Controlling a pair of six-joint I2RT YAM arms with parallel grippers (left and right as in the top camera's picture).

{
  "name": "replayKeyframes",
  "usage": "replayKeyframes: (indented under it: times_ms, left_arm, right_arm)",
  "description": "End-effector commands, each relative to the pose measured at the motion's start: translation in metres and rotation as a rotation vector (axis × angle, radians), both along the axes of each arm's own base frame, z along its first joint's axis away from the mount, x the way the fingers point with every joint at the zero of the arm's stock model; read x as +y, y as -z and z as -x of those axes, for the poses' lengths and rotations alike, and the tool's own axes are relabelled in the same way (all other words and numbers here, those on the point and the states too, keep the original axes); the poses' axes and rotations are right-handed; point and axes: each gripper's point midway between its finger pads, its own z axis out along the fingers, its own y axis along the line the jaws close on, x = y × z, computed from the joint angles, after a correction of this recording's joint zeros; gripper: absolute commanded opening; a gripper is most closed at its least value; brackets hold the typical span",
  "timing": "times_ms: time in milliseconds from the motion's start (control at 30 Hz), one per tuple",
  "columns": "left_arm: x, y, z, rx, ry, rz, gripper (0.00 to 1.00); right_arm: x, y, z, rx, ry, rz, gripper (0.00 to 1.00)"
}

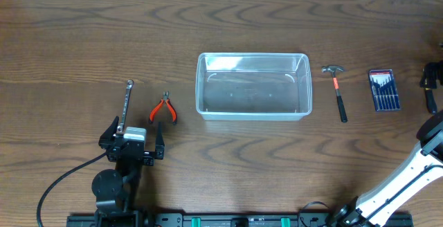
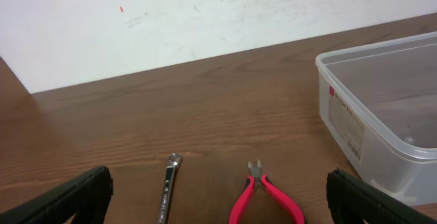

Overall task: Pack container
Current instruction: 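Move the right gripper over to the yellow-handled screwdriver at far right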

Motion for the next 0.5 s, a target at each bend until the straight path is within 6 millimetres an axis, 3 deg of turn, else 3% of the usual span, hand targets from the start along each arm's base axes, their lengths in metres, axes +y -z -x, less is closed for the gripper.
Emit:
replayKeyframes:
  times_ms: [0,167,467]
  left_arm:
    - [0.002,0.015,0.0,0.03,-0.008,-0.008,0.98]
    - [0.002,0.015,0.0,0.03,-0.008,-0.008,0.98]
    - [0.002,0.015,0.0,0.03,-0.008,-0.008,0.98]
  right_arm:
    - [0.0,0.006,-0.003,0.015,0.021,0.005,0.99]
    - [0.002,0.018,-0.003,0.03,0.019,-0.017,0.99]
    - [0.003,0.057,-0.003,0.083,0.059,-0.052,0.99]
